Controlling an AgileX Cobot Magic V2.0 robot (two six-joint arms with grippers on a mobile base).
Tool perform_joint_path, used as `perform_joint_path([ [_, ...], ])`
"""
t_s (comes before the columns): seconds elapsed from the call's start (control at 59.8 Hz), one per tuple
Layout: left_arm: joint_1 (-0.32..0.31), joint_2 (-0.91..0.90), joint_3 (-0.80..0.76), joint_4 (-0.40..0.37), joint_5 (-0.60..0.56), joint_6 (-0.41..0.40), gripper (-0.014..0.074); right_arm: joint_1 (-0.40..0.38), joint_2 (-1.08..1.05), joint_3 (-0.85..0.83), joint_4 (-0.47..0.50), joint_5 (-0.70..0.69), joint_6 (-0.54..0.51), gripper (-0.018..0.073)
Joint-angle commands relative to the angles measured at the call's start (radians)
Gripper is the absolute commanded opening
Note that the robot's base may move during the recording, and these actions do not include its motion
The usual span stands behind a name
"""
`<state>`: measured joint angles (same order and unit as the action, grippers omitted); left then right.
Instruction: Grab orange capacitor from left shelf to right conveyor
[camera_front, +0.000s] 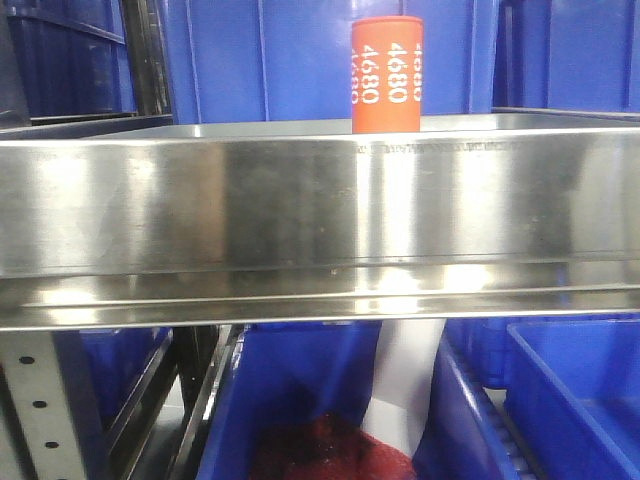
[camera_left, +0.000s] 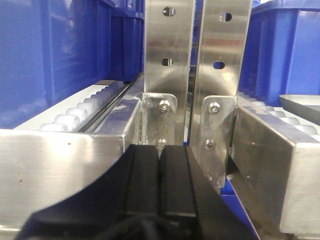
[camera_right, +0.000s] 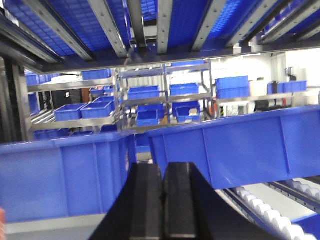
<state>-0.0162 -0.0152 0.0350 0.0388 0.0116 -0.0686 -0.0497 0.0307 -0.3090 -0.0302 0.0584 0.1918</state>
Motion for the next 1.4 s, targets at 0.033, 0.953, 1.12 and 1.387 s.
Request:
perform_joint_path([
  [0.033, -0.001, -0.009, 0.022, -0.001, -0.090, -0.002, -0.0126, 0.039, 0.154, -0.227, -0.012, 0.156, -0.008, 0.0049],
  [0.953, -0.001, -0.009, 0.022, -0.001, -0.090, -0.002, -0.0126, 0.624, 1.112, -0.700, 0.065, 0.100, -0.094, 0.0625],
  [1.12, -0.001, -0.009, 0.022, -0.001, -0.090, -0.002, -0.0126, 0.624, 1.189, -0.700, 0.066, 0.028, -0.094, 0.0625],
  [1.387, -0.001, -0.009, 0.022, -0.001, -0.090, -0.002, -0.0126, 0.624, 1.291, -0.700, 0.069, -0.024, -0.094, 0.0625],
])
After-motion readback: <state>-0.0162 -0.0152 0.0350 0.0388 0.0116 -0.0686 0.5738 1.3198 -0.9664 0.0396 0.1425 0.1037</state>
